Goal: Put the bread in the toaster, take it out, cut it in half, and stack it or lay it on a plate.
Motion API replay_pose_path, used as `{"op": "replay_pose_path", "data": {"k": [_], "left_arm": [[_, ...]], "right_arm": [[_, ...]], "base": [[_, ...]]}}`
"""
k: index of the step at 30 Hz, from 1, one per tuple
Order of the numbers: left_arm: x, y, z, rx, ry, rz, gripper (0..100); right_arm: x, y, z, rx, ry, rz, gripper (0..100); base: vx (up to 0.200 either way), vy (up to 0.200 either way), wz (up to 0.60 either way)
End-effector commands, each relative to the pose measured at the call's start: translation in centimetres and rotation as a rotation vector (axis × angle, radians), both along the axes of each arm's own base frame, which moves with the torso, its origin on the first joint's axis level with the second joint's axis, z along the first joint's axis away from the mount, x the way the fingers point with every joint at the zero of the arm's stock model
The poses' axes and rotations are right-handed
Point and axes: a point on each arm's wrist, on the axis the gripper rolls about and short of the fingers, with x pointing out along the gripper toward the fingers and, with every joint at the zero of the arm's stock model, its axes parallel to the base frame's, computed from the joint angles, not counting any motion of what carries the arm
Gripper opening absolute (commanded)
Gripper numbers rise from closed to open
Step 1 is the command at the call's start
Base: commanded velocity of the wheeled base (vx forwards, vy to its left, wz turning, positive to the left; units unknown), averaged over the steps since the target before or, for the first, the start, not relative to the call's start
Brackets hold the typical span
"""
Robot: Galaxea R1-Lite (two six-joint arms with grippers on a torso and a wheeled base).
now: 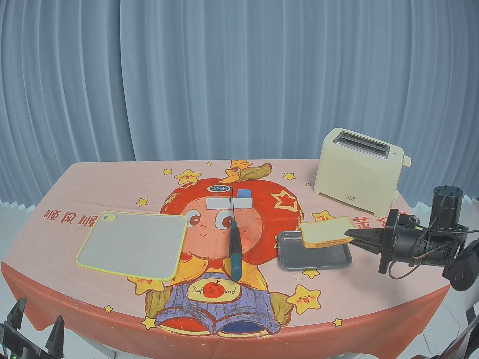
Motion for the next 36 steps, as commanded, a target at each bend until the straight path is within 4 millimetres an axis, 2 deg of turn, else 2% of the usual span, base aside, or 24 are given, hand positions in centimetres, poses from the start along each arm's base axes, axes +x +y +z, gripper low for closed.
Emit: {"op": "replay_pose_path", "data": {"k": [1,7,21,32,36], "left_arm": [[0.1,0.0,-0.5,0.0,0.017,0.0,100],[0.1,0.0,-0.5,0.0,0.017,0.0,100],[0.1,0.0,-0.5,0.0,0.017,0.0,100],[0.1,0.0,-0.5,0.0,0.017,0.0,100],[0.1,0.0,-0.5,0.0,0.017,0.0,100]], "right_arm": [[-0.4,-0.1,0.4,-0.005,-0.023,0.002,0],[-0.3,0.0,0.6,-0.009,-0.04,-0.003,0],[-0.7,-0.1,3.4,0.014,-0.169,0.004,0],[-1.2,-0.2,3.5,-0.025,-0.221,0.023,0],[-1.7,-0.4,4.4,-0.025,-0.27,0.022,0]], "base": [[0.0,0.0,0.0],[0.0,0.0,0.0],[0.0,0.0,0.0],[0.0,0.0,0.0],[0.0,0.0,0.0]]}}
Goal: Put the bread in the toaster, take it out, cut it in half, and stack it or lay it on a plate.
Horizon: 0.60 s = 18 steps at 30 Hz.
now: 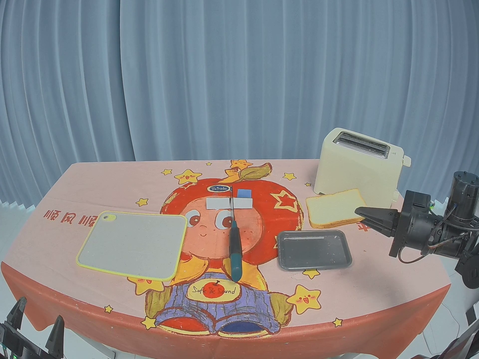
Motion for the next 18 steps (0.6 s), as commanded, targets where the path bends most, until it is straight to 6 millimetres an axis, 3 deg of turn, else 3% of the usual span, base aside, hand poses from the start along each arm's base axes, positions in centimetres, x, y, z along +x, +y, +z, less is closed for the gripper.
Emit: {"op": "replay_pose_path", "data": {"k": [1,18], "left_arm": [[0.11,0.0,-0.49,0.0,0.017,0.0,100],[0.11,0.0,-0.49,0.0,0.017,0.0,100]], "right_arm": [[-0.59,-0.33,1.05,0.012,-0.047,-0.005,0],[-0.46,-1.23,1.26,0.011,-0.059,-0.039,0]], "base": [[0.0,0.0,0.0],[0.0,0.0,0.0]]}}
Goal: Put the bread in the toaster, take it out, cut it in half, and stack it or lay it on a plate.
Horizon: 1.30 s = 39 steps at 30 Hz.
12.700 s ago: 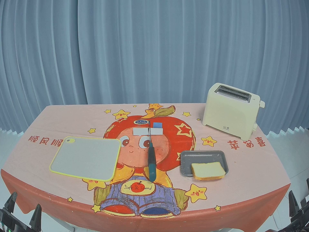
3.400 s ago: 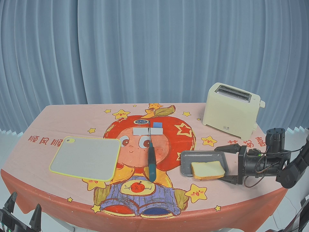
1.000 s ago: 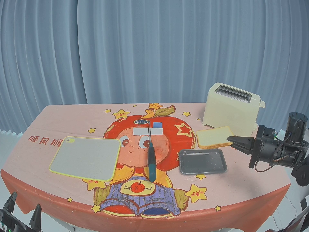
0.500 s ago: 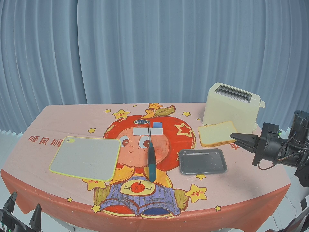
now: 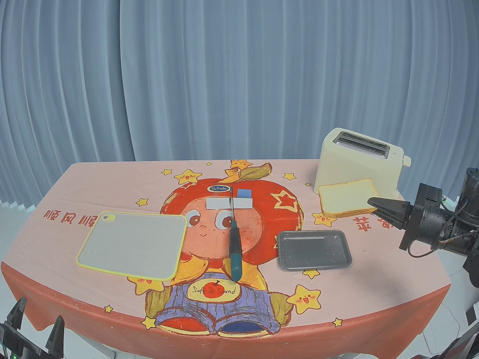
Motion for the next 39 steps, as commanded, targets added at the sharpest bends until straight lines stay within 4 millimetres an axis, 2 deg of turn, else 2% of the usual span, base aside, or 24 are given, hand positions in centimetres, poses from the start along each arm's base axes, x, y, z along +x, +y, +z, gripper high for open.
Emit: {"op": "replay_pose_path", "data": {"k": [1,10,17,31,39], "left_arm": [[0.1,0.0,-0.5,0.0,0.017,0.0,100],[0.1,0.0,-0.5,0.0,0.017,0.0,100],[0.1,0.0,-0.5,0.0,0.017,0.0,100],[0.1,0.0,-0.5,0.0,0.017,0.0,100],[0.1,0.0,-0.5,0.0,0.017,0.0,100]], "right_arm": [[0.0,0.0,0.2,0.001,-0.008,-0.002,0],[-0.2,-0.1,0.6,-0.014,-0.116,-0.003,0],[-0.4,-0.1,0.5,-0.088,-0.197,-0.016,0],[-1.2,-0.3,-0.6,-0.329,-0.362,-0.011,0],[-2.3,0.4,-1.8,-0.512,-0.444,-0.001,0]], "base": [[0.0,0.0,0.0],[0.0,0.0,0.0],[0.0,0.0,0.0],[0.0,0.0,0.0],[0.0,0.0,0.0]]}}
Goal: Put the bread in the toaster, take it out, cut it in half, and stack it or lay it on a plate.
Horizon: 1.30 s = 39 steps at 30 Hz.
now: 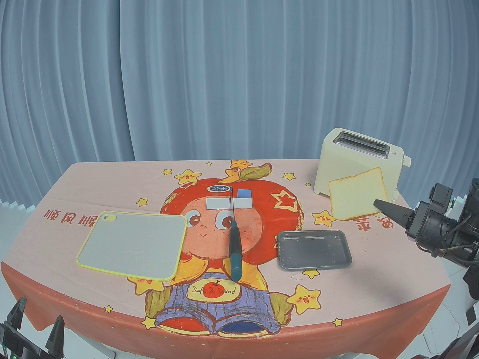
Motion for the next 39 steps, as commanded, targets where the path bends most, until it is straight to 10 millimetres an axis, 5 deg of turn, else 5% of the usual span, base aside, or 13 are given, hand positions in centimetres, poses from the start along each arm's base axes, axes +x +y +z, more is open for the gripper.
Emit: {"op": "replay_pose_path", "data": {"k": [1,14,39], "left_arm": [[0.1,0.0,-0.5,0.0,0.017,0.0,100],[0.1,0.0,-0.5,0.0,0.017,0.0,100],[0.1,0.0,-0.5,0.0,0.017,0.0,100]], "right_arm": [[-0.9,0.5,-1.1,-0.097,-0.019,0.031,0],[-2.4,0.1,-2.9,-0.44,-0.202,0.105,0],[-3.0,-0.2,-3.0,-0.513,-0.259,0.123,0]], "base": [[0.0,0.0,0.0],[0.0,0.0,0.0],[0.0,0.0,0.0]]}}
